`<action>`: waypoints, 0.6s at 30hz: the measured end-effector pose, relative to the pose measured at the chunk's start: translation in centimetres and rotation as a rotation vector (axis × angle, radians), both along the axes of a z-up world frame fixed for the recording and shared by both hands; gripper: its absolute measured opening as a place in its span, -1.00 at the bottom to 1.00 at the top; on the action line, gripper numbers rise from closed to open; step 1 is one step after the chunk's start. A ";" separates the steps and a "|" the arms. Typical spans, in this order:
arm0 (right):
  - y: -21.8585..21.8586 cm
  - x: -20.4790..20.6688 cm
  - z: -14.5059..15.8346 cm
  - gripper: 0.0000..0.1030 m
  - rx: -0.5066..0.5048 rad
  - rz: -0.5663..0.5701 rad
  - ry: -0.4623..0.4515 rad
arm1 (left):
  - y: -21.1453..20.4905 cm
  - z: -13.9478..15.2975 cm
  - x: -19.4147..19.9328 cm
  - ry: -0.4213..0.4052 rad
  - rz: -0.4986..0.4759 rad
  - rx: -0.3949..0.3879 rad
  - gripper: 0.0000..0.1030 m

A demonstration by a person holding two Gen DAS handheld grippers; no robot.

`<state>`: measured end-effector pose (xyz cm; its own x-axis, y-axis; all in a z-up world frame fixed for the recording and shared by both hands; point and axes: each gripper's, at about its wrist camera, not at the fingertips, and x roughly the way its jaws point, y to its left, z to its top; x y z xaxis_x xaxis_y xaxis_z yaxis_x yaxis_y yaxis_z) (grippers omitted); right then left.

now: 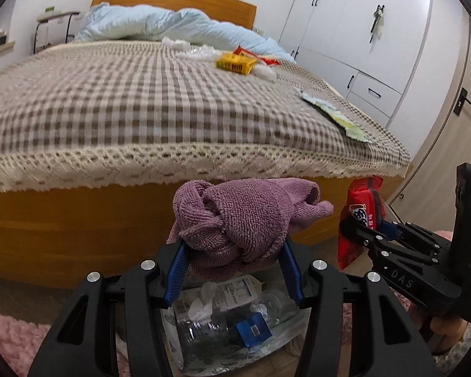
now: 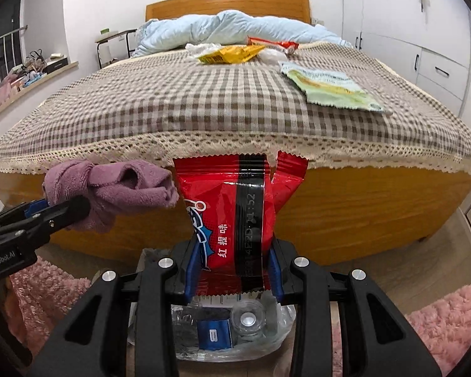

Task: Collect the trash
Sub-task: 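Carry the towel and red packet down to the floor trash bag with both tools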

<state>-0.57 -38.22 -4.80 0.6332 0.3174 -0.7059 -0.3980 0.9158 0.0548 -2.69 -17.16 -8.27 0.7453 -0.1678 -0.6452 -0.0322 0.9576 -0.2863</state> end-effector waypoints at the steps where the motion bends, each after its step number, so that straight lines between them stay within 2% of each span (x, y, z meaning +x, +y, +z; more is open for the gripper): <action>1: 0.0 0.0 -0.2 -0.32 -0.009 -0.004 0.003 | 0.0 -0.3 0.1 0.013 -0.004 -0.007 -0.04; 3: -0.1 0.2 -0.5 -0.32 -0.016 -0.008 0.013 | -0.1 -0.7 0.1 0.027 -0.007 -0.013 -0.04; 7: -0.3 0.3 -1.3 -0.32 -0.042 -0.022 0.032 | -0.4 -1.4 0.3 0.047 -0.008 0.023 -0.04; 18: -0.9 0.9 -3.3 -0.32 -0.064 -0.046 0.112 | 0.1 -3.7 -0.2 0.125 -0.005 0.028 -0.04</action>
<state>0.28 -39.16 -8.11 0.5620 0.2418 -0.7910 -0.3506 0.9358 0.0370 -2.87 -17.11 -11.93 0.6579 -0.1519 -0.7376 -0.0611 0.9654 -0.2533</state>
